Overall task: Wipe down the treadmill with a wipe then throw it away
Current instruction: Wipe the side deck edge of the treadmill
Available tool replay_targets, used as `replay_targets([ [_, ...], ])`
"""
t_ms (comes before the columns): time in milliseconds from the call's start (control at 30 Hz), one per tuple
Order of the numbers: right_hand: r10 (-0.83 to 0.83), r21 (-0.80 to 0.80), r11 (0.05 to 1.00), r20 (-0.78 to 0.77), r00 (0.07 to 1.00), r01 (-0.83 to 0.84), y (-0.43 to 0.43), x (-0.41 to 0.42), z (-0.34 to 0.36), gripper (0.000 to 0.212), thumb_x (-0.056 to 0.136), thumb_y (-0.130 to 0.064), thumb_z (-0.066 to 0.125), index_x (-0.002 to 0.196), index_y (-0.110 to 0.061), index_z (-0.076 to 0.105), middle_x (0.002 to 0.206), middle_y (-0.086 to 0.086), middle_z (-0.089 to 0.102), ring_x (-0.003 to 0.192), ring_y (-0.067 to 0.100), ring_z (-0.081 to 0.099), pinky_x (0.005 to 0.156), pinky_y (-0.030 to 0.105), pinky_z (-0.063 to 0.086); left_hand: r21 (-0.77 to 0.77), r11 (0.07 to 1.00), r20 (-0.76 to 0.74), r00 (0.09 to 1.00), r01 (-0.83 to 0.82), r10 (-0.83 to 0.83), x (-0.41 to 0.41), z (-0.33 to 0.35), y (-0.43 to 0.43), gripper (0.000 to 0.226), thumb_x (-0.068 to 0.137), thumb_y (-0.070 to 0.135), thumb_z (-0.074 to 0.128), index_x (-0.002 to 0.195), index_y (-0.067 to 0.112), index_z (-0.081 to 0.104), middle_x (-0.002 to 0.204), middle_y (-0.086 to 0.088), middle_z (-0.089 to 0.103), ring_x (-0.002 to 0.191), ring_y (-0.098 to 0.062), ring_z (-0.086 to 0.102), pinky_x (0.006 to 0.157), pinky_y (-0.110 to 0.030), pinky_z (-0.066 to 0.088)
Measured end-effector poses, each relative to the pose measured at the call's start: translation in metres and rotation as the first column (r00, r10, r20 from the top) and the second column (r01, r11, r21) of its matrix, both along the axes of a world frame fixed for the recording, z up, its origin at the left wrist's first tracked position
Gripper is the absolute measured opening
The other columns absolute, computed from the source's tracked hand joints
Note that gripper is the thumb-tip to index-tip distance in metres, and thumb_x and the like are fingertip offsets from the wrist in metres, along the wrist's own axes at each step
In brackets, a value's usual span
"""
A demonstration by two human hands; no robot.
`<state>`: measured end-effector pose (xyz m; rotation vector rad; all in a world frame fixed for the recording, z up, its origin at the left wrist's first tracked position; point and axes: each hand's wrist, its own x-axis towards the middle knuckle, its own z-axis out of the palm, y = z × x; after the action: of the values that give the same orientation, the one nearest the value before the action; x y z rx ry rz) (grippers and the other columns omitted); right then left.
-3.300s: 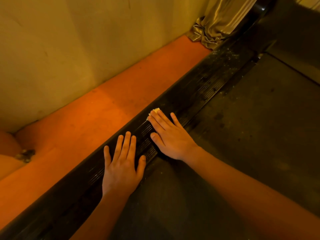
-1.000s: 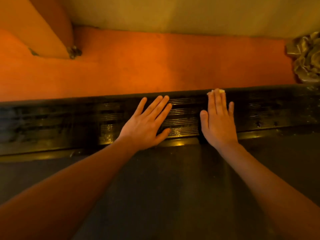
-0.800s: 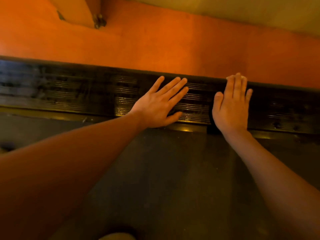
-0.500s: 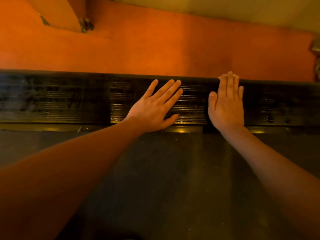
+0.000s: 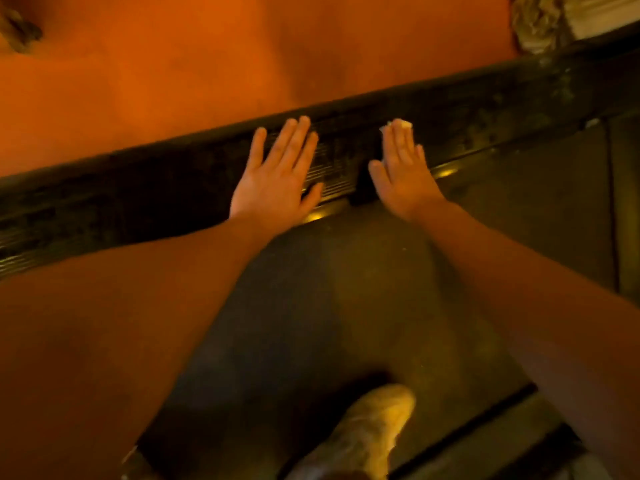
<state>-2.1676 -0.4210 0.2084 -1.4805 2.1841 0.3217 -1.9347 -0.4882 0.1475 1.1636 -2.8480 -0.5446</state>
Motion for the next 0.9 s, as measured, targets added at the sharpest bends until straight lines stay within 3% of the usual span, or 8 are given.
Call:
replay_targets([
  [167, -0.005, 0.033, 0.999, 0.019, 1.0, 0.005, -0.035, -0.009, 0.008, 0.061, 0.112, -0.037, 0.023, 0.164, -0.011, 0.002, 0.172, 0.009, -0.007, 0.158, 0.022, -0.011, 0.125, 0.046, -0.006, -0.034, 0.999, 0.018, 1.0, -0.007, 0.008, 0.002, -0.004, -0.004, 0.077, 0.103, 0.058, 0.022, 0.163, 0.011, 0.009, 0.172, -0.011, -0.001, 0.158, -0.027, 0.0, 0.125, -0.058, 0.004],
  [333, 0.144, 0.036, 0.989, 0.062, 0.988, -0.146, 0.012, -0.007, 0.01, 0.063, 0.112, -0.041, 0.018, 0.164, -0.015, -0.006, 0.171, 0.004, -0.015, 0.156, 0.016, -0.018, 0.124, 0.038, -0.007, -0.044, 0.999, -0.023, 0.999, -0.031, 0.03, 0.006, -0.008, -0.003, 0.075, 0.104, 0.058, 0.021, 0.163, 0.012, 0.014, 0.172, -0.01, 0.004, 0.158, -0.026, 0.003, 0.125, -0.056, 0.005],
  [467, 0.201, 0.229, 0.949, 0.093, 0.975, -0.217, 0.0, -0.025, 0.03, 0.064, 0.111, -0.044, 0.016, 0.163, -0.019, -0.011, 0.169, -0.001, -0.022, 0.154, 0.014, -0.022, 0.125, 0.038, -0.009, -0.037, 0.998, -0.054, 0.997, -0.051, 0.049, 0.007, -0.008, -0.002, 0.074, 0.104, 0.06, 0.021, 0.163, 0.016, 0.014, 0.172, -0.007, 0.003, 0.158, -0.023, 0.001, 0.126, -0.053, 0.002],
  [633, 0.29, 0.464, 0.81, 0.214, 0.933, -0.358, -0.038, -0.047, 0.06, 0.061, 0.111, -0.046, 0.011, 0.162, -0.022, -0.014, 0.168, -0.003, -0.026, 0.154, 0.013, -0.023, 0.125, 0.038, -0.01, -0.023, 0.998, -0.009, 0.999, -0.054, 0.054, 0.006, -0.003, -0.004, 0.08, 0.1, 0.067, 0.013, 0.164, 0.019, 0.01, 0.172, -0.004, -0.002, 0.158, -0.021, -0.004, 0.127, -0.051, -0.001],
  [733, 0.309, 0.378, 0.849, 0.213, 0.927, -0.37, -0.025, -0.049, 0.052, 0.064, 0.111, -0.048, 0.013, 0.162, -0.021, -0.015, 0.168, -0.003, -0.026, 0.153, 0.012, -0.024, 0.123, 0.035, -0.011, -0.025, 0.998, 0.012, 0.998, -0.057, 0.058, 0.003, -0.002, -0.004, 0.079, 0.1, 0.067, 0.014, 0.164, 0.02, 0.009, 0.171, -0.003, -0.004, 0.158, -0.02, -0.004, 0.127, -0.05, -0.003],
  [900, 0.265, 0.024, 0.964, 0.043, 0.963, -0.267, 0.007, -0.033, 0.005, 0.07, 0.109, -0.052, 0.016, 0.163, -0.017, -0.011, 0.17, 0.003, -0.02, 0.155, 0.017, -0.022, 0.127, 0.039, -0.009, -0.007, 0.997, 0.02, 0.997, -0.074, 0.075, 0.002, -0.004, -0.003, 0.08, 0.099, 0.069, 0.012, 0.164, 0.023, 0.006, 0.171, 0.001, -0.007, 0.157, -0.017, -0.007, 0.127, -0.049, -0.004],
])
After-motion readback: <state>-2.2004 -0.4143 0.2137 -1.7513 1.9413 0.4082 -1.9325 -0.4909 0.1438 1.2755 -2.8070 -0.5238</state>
